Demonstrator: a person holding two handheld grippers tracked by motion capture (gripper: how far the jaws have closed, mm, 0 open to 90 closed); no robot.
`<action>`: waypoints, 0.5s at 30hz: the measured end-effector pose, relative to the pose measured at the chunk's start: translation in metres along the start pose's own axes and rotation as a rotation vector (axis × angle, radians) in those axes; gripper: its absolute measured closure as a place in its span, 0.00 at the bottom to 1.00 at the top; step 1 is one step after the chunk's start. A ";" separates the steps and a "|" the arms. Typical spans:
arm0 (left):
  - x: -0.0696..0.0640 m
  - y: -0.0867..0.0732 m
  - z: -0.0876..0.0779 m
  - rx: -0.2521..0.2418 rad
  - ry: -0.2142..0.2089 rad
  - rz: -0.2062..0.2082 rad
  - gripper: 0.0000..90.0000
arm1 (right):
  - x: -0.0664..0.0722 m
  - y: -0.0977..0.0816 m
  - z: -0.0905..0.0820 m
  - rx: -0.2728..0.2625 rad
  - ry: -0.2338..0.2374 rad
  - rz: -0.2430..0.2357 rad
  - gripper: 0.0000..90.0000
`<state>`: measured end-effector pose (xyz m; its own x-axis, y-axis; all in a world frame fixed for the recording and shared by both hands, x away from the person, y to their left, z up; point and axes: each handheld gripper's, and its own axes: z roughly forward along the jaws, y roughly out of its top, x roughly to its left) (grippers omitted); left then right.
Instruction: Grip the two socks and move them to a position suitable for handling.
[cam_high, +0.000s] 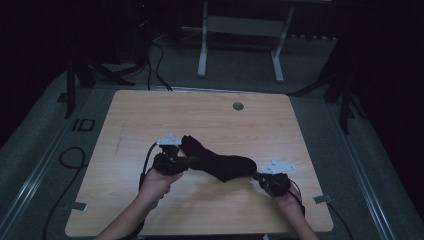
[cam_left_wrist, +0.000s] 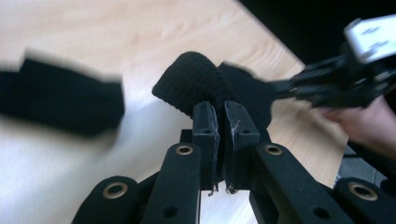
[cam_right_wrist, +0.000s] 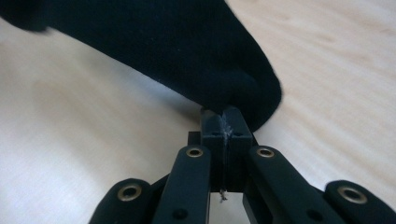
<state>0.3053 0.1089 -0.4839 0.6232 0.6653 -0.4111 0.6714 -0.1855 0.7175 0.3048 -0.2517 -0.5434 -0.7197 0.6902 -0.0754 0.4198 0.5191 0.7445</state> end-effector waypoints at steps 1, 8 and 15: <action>0.000 0.000 0.000 0.000 0.000 0.000 0.94 | 0.003 -0.002 -0.003 0.008 0.012 -0.006 1.00; 0.019 -0.054 0.009 0.075 -0.016 -0.086 0.94 | 0.013 -0.015 -0.012 0.068 0.081 -0.028 1.00; 0.023 -0.075 0.013 0.098 0.027 -0.060 0.94 | 0.018 -0.019 -0.012 0.091 0.141 -0.030 0.99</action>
<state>0.2745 0.1290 -0.5550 0.5706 0.6961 -0.4356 0.7438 -0.2134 0.6334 0.2769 -0.2556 -0.5509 -0.8003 0.5996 0.0023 0.4409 0.5859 0.6800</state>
